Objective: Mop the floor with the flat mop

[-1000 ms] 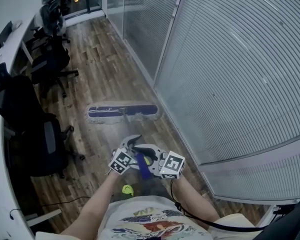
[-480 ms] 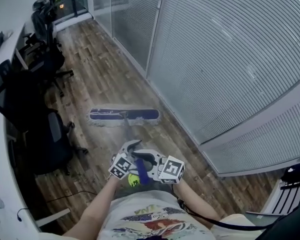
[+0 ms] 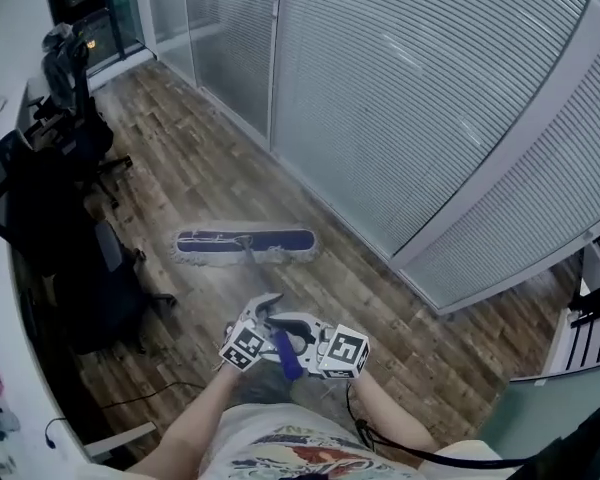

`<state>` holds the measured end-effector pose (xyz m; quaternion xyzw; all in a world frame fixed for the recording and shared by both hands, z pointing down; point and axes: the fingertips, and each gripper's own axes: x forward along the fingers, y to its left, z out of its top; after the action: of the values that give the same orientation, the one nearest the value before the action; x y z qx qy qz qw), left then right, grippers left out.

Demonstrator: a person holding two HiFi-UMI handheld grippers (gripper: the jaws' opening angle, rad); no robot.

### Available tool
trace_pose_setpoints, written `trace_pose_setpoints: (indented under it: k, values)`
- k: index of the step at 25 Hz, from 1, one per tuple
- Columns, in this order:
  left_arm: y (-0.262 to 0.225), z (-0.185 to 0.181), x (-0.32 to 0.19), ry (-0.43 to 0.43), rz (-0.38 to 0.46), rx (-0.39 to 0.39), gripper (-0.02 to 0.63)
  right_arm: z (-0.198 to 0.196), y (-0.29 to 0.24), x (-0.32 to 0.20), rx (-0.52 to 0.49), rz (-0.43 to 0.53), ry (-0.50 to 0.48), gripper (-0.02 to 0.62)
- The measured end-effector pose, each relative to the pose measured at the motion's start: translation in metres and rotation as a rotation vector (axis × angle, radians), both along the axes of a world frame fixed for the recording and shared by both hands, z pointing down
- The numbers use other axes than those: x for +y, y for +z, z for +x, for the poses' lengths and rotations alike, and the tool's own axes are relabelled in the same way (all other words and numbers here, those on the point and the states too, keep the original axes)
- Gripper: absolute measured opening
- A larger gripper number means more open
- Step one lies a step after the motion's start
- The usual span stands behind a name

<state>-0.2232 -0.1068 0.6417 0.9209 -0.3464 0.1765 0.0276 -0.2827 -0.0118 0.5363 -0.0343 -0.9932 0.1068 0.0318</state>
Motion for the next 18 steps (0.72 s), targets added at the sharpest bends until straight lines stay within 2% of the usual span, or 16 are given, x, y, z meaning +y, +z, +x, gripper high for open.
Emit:
trace_pose_setpoints:
  k: [6, 10, 15, 18]
  values:
    - [0.003, 0.037, 0.113, 0.091, -0.011, -0.031, 0.192, 0.032, -0.001, 0.106, -0.024, -0.015, 0.092, 0.258]
    - [0.000, 0.050, 0.182, 0.128, -0.016, -0.030, 0.192, 0.040, -0.005, 0.172, -0.015, -0.019, 0.111, 0.258]
    - [-0.012, 0.041, 0.247, 0.157, -0.025, 0.000, 0.192, 0.026, -0.014, 0.235, 0.002, -0.023, 0.119, 0.258]
    - [-0.014, 0.023, 0.262, 0.150, -0.019, 0.017, 0.192, 0.006, -0.016, 0.251, -0.008, -0.014, 0.100, 0.258]
